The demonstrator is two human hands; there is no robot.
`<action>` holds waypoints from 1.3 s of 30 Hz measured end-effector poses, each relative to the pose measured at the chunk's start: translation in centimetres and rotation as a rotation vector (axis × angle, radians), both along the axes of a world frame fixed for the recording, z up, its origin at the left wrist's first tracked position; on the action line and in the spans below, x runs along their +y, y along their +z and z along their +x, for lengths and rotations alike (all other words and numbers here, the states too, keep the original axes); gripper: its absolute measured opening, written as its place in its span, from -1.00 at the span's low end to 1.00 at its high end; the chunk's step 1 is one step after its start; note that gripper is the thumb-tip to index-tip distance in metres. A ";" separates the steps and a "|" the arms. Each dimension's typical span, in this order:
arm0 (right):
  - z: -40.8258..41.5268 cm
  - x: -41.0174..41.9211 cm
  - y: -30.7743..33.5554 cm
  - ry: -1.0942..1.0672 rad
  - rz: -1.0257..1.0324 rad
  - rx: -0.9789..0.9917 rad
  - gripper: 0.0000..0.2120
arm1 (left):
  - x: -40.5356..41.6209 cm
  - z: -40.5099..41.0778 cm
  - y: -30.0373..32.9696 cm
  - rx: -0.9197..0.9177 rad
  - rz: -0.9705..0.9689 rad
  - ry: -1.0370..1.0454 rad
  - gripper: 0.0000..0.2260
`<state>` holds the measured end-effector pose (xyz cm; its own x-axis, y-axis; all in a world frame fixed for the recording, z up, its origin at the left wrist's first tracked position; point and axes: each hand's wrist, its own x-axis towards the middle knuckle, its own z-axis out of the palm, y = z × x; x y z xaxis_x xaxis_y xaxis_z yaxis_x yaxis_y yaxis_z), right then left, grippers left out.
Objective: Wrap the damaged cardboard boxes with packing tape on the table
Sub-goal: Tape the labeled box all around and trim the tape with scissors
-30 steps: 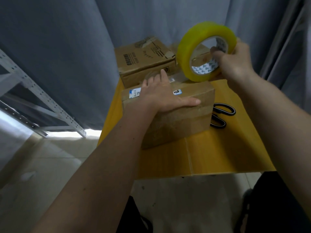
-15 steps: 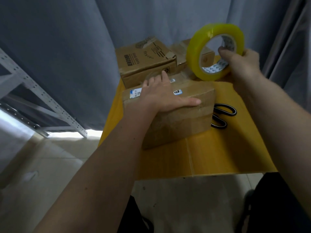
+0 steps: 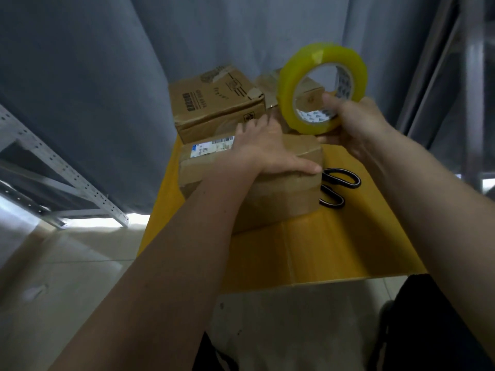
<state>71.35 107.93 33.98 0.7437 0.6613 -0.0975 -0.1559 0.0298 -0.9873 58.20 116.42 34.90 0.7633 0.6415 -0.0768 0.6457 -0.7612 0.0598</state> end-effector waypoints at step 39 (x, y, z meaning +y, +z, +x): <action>-6.1 -0.1 10.1 -0.069 0.054 -0.382 -0.91 | -1.4 -6.2 1.8 -1.114 -0.474 0.078 0.10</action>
<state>65.25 107.84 44.04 0.7623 0.6053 0.2292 0.2272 0.0813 -0.9704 52.02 115.00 36.71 0.5212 0.7748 0.3578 0.1061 -0.4748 0.8737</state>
